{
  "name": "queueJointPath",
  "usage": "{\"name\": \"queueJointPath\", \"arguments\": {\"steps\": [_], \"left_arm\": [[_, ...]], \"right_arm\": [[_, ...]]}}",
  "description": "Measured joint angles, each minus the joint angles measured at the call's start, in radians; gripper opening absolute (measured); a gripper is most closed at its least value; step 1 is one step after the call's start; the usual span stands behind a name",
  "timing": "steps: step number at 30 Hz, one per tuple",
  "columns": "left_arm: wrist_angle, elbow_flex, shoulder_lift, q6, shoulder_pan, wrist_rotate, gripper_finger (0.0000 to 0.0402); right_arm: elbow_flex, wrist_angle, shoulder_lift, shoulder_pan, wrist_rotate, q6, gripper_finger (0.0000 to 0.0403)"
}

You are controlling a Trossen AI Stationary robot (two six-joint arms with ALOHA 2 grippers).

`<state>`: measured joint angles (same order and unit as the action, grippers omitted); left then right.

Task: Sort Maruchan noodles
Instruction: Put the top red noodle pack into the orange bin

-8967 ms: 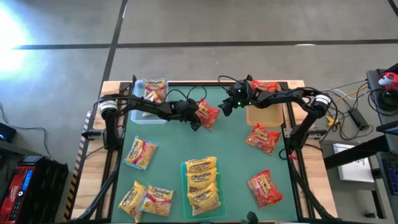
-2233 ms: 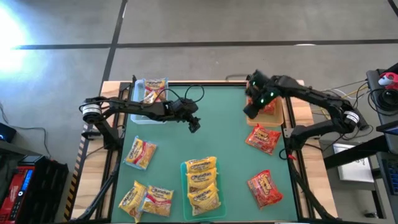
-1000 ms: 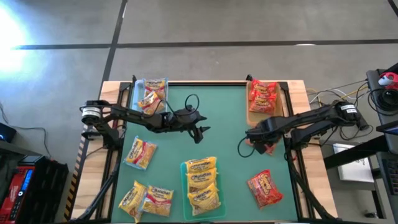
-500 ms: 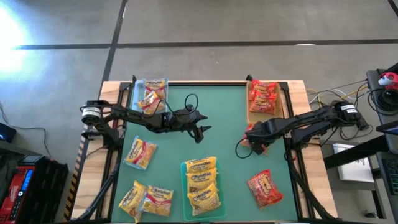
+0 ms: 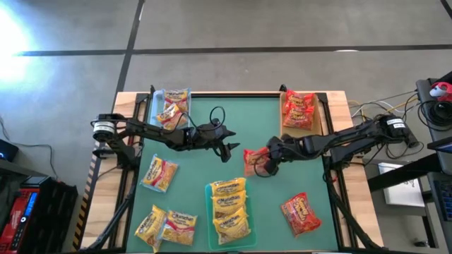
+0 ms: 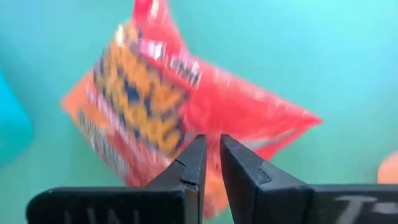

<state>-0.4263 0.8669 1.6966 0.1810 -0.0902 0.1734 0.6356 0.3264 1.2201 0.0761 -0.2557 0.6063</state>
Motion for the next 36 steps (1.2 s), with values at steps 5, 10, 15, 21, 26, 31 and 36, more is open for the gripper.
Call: {"name": "queueJointPath", "arguments": {"steps": [5, 10, 15, 21, 26, 31, 36], "left_arm": [[0.0, -0.001, 0.0, 0.0, 0.0, 0.0, 0.0223], [0.002, -0.006, 0.0, -0.016, 0.0, 0.0, 0.0223], [0.001, -0.006, 0.0, -0.016, 0.0, 0.0, 0.0223], [0.0, -0.006, 0.003, -0.016, 0.0, 0.0, 0.0223], [0.0, -0.006, 0.002, -0.016, 0.0, 0.0, 0.0223], [0.0, -0.006, 0.002, -0.016, 0.0, 0.0, 0.0223], [0.0, -0.006, 0.002, -0.015, 0.0, 0.0, 0.0223]], "right_arm": [[0.018, -0.053, -0.001, 0.0, 0.028, 0.017, 0.0038], [0.027, -0.056, 0.01, 0.017, 0.234, 0.102, 0.0038], [0.02, -0.057, 0.073, 0.065, 0.23, 0.151, 0.0038], [0.02, -0.171, 0.195, 0.099, 0.23, 0.136, 0.0038], [0.026, -0.273, 0.29, 0.095, 0.202, 0.074, 0.0038], [0.077, -0.295, 0.364, 0.076, 0.036, -0.003, 0.0038], [0.142, -0.298, 0.421, 0.034, -0.184, -0.13, 0.0038]]}}
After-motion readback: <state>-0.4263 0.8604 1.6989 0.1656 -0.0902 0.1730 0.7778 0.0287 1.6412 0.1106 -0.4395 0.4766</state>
